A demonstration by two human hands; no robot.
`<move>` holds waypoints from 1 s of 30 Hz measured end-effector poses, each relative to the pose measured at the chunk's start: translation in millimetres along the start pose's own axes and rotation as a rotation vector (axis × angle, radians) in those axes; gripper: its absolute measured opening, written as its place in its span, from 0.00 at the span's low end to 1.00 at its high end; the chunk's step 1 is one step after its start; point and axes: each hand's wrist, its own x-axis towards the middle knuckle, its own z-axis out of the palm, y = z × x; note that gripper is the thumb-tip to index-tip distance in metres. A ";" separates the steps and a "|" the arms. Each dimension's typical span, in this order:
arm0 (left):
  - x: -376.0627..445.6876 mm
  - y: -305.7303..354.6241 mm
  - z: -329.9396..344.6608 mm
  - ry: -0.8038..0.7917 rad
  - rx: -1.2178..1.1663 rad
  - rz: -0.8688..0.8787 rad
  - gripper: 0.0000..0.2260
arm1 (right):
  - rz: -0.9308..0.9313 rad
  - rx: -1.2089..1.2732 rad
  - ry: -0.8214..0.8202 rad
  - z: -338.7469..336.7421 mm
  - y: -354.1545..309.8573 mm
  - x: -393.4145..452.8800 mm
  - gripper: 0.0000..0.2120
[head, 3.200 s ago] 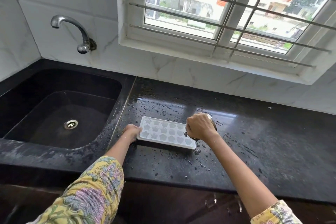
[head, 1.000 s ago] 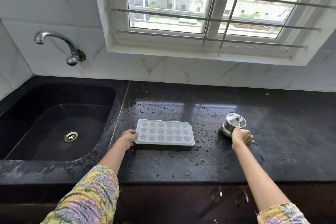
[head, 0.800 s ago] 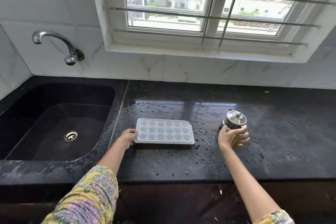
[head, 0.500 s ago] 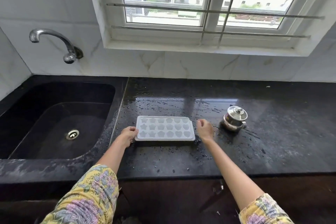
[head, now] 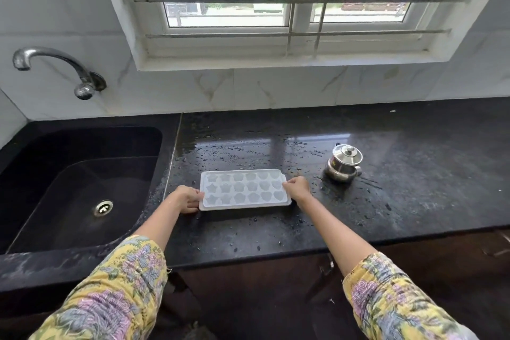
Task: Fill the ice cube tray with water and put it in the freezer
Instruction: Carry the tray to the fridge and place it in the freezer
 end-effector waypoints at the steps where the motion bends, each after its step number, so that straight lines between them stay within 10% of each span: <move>1: 0.1 0.8 -0.4 -0.038 -0.011 -0.012 0.05 | 0.020 0.010 0.009 -1.2 2.5 -0.5 0.16; 14: -4.9 24.7 18.4 -0.236 0.301 -0.145 0.03 | 0.156 0.146 0.119 -31.2 37.3 -56.6 0.15; 19: -23.7 42.1 38.3 -0.378 0.521 -0.046 0.19 | 0.272 0.202 0.281 -41.1 55.8 -97.0 0.14; 30: -88.1 37.6 113.0 -0.670 0.890 0.107 0.15 | 0.510 0.306 0.676 -63.3 116.6 -213.5 0.15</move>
